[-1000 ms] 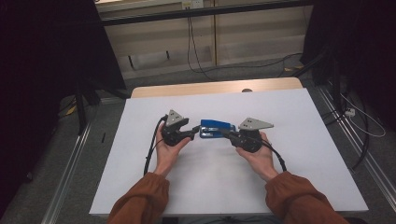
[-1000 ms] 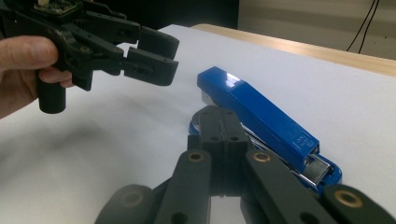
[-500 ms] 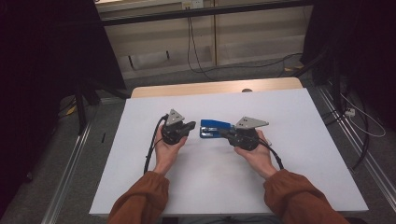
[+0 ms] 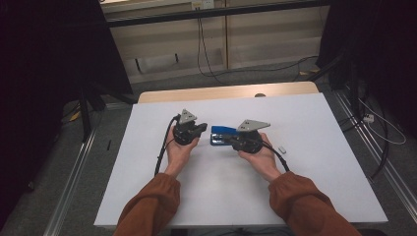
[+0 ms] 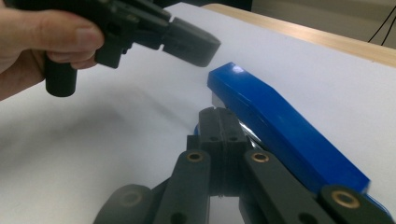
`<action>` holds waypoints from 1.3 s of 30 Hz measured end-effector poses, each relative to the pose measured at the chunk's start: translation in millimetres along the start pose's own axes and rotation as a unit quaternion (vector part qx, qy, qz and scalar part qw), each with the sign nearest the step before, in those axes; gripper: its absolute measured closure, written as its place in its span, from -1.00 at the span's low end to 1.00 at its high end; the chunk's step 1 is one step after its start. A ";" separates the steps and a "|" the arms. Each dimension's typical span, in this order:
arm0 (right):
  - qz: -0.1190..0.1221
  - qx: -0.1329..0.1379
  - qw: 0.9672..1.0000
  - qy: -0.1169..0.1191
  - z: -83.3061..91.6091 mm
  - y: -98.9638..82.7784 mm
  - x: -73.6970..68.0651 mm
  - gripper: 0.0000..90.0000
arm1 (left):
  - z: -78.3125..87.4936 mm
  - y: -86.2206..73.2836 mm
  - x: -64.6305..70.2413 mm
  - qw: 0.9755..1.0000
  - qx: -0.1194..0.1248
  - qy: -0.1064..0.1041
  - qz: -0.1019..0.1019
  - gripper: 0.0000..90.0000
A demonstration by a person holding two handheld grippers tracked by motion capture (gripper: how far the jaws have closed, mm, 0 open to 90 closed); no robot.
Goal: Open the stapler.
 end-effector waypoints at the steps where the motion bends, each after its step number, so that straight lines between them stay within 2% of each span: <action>1: 0.001 -0.002 1.000 0.000 -2.5 0.3 0.0 1.00 | -1.0 -0.7 0.6 1.000 -0.003 -0.001 -0.004 1.00; 3: 0.000 -0.006 1.000 -0.003 -5.9 0.7 0.5 1.00 | -1.8 -3.1 0.0 1.000 -0.009 0.004 -0.012 1.00; 5: -0.008 -0.008 1.000 -0.001 -9.4 1.0 0.7 1.00 | -1.5 -5.1 0.4 1.000 -0.015 0.003 -0.012 1.00; 9: -0.001 -0.020 1.000 -0.004 -15.3 0.3 2.3 1.00 | -1.6 -8.4 4.0 1.000 -0.021 -0.003 -0.020 1.00; 13: -0.003 -0.037 0.999 -0.007 -20.6 -2.2 4.6 1.00 | -3.2 -9.2 7.4 1.000 -0.028 -0.006 -0.013 1.00; 14: -0.001 -0.043 0.999 -0.009 -21.7 -2.9 5.3 1.00 | -3.4 -10.0 7.1 0.999 -0.031 -0.006 -0.019 1.00; 21: -0.002 -0.072 0.997 -0.019 -26.4 -8.2 10.7 1.00 | -7.2 -15.1 10.3 0.999 -0.043 -0.012 -0.026 1.00; 33: 0.000 -0.095 0.995 -0.040 -24.4 -13.8 15.9 1.00 | -10.3 -16.0 15.2 0.999 -0.043 -0.016 -0.023 1.00; 35: -0.010 -0.093 0.995 -0.036 -24.3 -14.8 17.4 1.00 | -11.0 -16.1 14.2 0.999 -0.042 -0.014 -0.028 1.00; 39: -0.008 -0.093 0.995 -0.036 -25.0 -14.8 17.8 1.00 | -11.2 -17.1 14.5 0.998 -0.046 -0.019 -0.027 1.00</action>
Point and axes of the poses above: each handheld gripper's, and its own axes: z roughly backward along the jaws, y roughly out of its top, x roughly to its right, the point moved 6 cm from there along -z, roughly forward along the jaws, and after that the axes turned 9 degrees about y, right-handed, at the moved point
